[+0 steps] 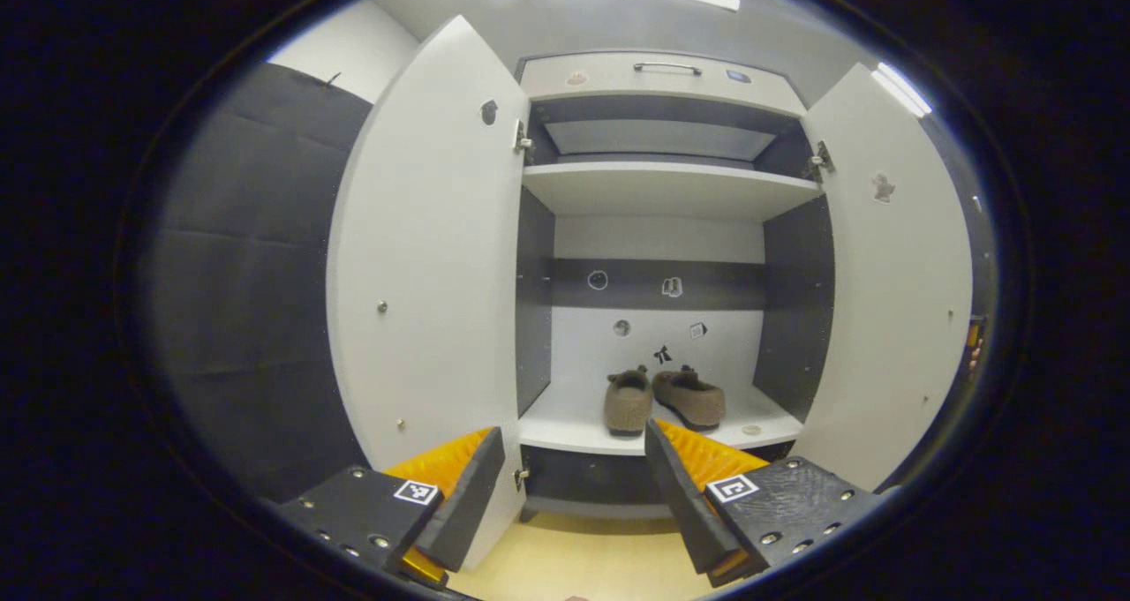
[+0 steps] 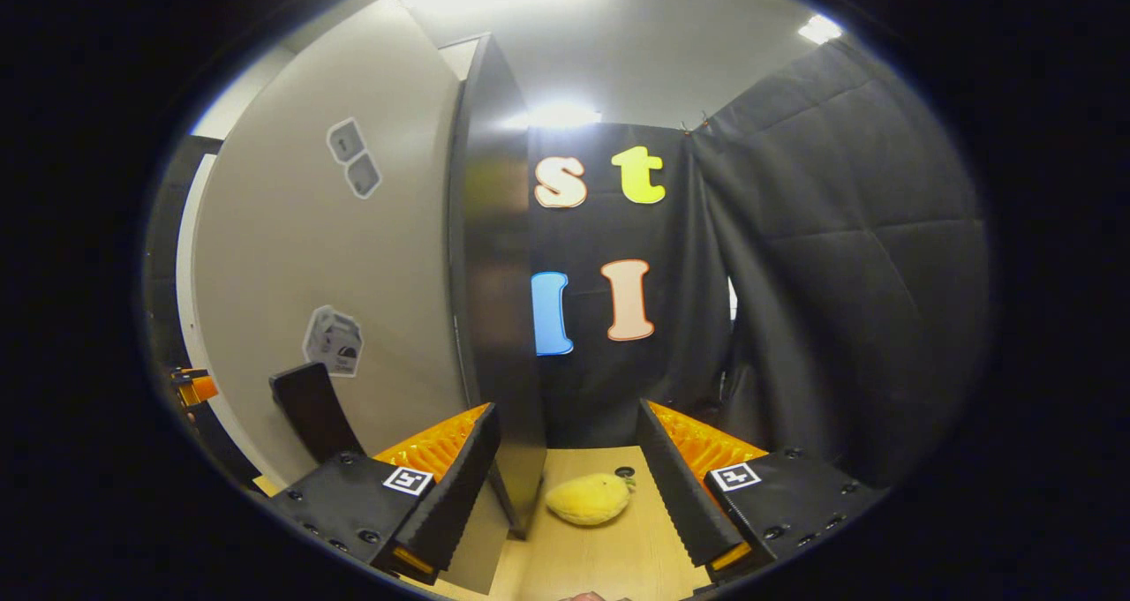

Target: Grab one shoe with the right hand and put it into the shoe cabinet, grab the other shoe with the left hand and put it into the shoe cabinet; then close the right door with the right hand and the left door with the left hand.

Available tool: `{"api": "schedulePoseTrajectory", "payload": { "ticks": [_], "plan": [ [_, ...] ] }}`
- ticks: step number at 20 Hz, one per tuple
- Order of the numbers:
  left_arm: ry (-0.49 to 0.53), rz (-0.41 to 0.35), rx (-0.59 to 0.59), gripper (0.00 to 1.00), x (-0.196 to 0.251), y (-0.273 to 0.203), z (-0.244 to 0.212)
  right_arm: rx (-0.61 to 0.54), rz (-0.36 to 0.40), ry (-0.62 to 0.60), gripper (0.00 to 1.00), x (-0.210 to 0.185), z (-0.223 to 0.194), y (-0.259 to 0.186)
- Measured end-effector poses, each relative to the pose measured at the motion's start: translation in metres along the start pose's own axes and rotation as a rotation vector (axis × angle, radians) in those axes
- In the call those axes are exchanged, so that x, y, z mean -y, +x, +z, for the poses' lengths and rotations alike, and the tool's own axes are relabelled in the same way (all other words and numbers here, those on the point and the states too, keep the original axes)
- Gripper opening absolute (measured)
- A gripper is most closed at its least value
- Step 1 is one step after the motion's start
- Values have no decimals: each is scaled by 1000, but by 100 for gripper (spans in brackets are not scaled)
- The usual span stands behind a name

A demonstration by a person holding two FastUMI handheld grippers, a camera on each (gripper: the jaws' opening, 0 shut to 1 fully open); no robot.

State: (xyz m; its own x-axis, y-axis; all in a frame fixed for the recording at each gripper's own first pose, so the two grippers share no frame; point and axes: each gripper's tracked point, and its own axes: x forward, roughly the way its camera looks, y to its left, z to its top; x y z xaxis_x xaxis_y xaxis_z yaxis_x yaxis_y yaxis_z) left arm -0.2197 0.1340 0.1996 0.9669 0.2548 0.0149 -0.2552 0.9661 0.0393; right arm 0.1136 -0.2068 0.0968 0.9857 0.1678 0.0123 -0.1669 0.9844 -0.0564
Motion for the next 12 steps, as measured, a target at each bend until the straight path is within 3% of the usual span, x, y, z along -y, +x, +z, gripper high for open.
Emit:
{"api": "schedulePoseTrajectory", "payload": {
  "ticks": [1, 3, 7, 8, 9, 10, 11, 12],
  "plan": [
    [-8, 8, -2, 90, -6, -4, -2, -6, 11, -9, 98, -6, -2, -1],
    [-40, 13, -12, 94, -18, -8, -5, -12, 16, -21, 98, -19, -7, -7],
    [-104, 0, -30, 94, -43, -10, -13, -20, -57, -34, 87, -21, -8, -15],
    [-110, -10, -32, 94, -48, -10, -14, -32, -71, -12, 87, -25, -11, -14],
    [-111, -24, -33, 100, -53, -10, -14, -38, -85, 9, 90, -30, -13, -19],
    [-108, -39, -36, 94, -57, -10, -15, -40, -93, 17, 84, -35, -13, -21],
    [-103, -52, -40, 94, -62, -10, -16, -34, -103, 7, 91, -44, -11, -22],
    [-97, -64, -37, 94, -67, -11, -17, -23, -113, -8, 91, -51, -7, -23]
  ]
}}
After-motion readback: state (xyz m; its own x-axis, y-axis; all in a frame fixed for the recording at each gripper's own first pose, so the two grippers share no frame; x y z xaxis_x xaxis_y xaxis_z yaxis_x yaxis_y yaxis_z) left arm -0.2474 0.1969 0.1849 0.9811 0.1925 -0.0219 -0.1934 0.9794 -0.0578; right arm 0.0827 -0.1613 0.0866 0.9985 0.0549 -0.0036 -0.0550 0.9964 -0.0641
